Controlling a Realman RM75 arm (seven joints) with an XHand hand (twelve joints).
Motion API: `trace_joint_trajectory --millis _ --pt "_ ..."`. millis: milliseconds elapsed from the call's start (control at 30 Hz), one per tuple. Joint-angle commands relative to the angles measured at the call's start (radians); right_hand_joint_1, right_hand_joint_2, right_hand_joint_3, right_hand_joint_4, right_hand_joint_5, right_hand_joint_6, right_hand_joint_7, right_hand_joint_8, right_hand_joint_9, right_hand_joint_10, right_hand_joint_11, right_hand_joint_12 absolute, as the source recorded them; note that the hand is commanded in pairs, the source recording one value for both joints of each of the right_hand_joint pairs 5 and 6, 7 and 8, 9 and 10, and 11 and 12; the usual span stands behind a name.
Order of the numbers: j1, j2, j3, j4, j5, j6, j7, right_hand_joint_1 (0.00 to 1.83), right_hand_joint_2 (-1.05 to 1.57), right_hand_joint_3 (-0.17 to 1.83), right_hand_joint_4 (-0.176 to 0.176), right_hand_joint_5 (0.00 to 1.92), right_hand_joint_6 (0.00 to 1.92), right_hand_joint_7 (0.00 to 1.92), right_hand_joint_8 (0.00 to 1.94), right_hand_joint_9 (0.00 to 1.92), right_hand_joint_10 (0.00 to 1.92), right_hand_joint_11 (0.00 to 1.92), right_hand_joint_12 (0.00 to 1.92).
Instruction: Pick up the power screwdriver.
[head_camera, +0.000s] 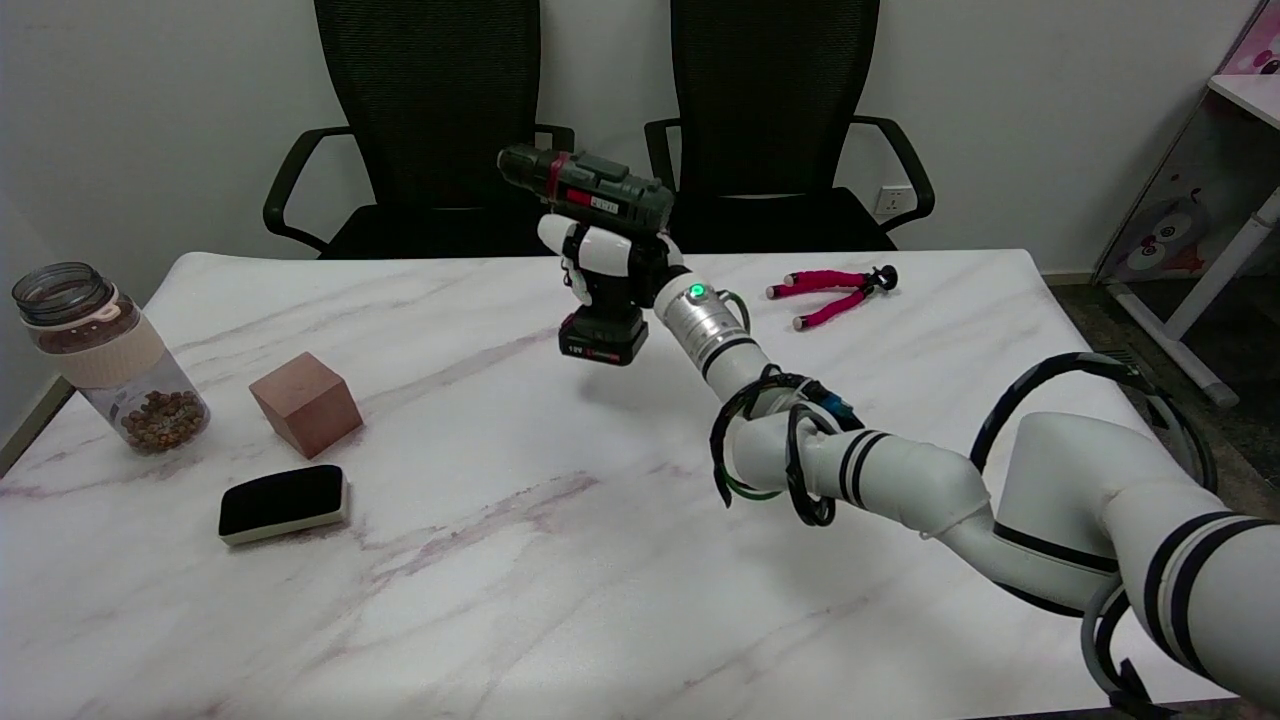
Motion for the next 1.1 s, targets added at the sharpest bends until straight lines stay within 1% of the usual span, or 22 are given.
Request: trace_joint_trajectory --millis 33,67,200,367,500,733,1100 --pt "0.021 0.135 -0.001 -0.28 -0.005 0.025 -0.005 0.96 0.83 0.9 0.043 1.5 1.5 1.5 1.5 1.92 1.92 1.92 1.92" --pt "0.018 0.154 0.0 -0.316 -0.005 0.025 -0.005 0.95 0.84 0.9 0.176 1.5 1.5 1.5 1.5 1.92 1.92 1.92 1.92" --pt "0.006 0.214 0.001 -0.421 -0.005 0.025 -0.005 0.95 0.86 0.9 0.176 1.52 1.52 1.52 1.52 1.92 1.92 1.92 1.92" --pt "0.001 0.257 0.001 -0.517 -0.005 0.037 -0.005 0.93 0.86 0.91 0.176 1.54 1.54 1.54 1.54 1.92 1.92 1.92 1.92" --pt "0.0 0.267 0.018 -0.563 -0.005 0.046 -0.008 0.93 0.86 0.95 0.176 1.54 1.54 1.54 1.54 1.92 1.92 1.92 1.92" --pt "-0.01 0.271 0.061 -0.661 0.006 0.034 -0.121 0.94 0.86 0.95 0.176 1.54 1.54 1.54 1.54 1.92 1.92 1.92 1.92" --pt "-0.071 0.285 0.061 -0.736 0.032 0.04 -0.149 0.89 0.86 0.98 0.176 1.54 1.54 1.54 1.54 1.92 1.92 1.92 1.92"
